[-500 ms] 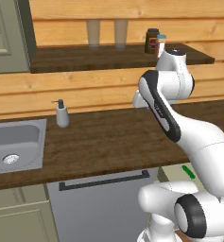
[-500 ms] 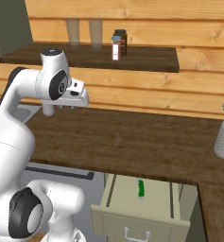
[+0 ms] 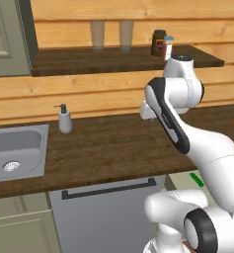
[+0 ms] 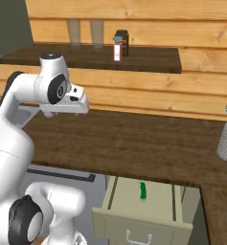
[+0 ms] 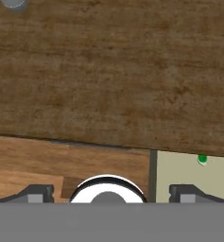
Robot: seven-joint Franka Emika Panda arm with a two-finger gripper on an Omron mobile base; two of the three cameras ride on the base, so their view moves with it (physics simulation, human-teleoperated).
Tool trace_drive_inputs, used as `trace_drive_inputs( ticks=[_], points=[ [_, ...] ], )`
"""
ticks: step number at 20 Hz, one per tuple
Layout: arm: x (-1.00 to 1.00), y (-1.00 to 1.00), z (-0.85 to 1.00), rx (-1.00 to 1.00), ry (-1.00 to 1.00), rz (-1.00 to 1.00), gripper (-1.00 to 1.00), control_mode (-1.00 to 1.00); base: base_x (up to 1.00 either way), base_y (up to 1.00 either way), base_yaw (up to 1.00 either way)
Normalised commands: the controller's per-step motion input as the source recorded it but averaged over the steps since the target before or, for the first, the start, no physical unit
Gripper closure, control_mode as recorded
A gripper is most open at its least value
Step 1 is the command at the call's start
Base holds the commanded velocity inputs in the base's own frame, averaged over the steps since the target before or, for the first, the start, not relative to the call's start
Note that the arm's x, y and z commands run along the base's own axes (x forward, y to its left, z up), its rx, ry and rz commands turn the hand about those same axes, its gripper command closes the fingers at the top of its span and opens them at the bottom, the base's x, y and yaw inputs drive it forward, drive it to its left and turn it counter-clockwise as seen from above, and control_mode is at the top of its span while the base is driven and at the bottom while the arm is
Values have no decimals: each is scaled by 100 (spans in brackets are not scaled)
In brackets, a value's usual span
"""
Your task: Pick up the knife from the drawer and place it on the cutting board. Then place the meat from the plate to the cutting board.
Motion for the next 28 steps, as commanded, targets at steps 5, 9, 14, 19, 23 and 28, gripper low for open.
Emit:
trace_drive_inputs(
  ticks=[5, 9, 14, 19, 23, 28],
  points=[
    [-23, 0, -42, -8, 4, 0, -100, -100, 0, 0, 0],
    [-3, -20, -37, -2, 1, 0, -100, -100, 0, 0, 0],
    [0, -49, -8, 0, 0, -2, -100, -100, 0, 0, 0],
    [0, -54, -1, 8, 0, -4, -100, -100, 0, 0, 0],
    [0, -41, 0, 2, 1, 0, -100, -100, 0, 0, 0],
    [0, -19, -2, 0, 3, 0, -100, 100, 0, -6, 0]
  ],
)
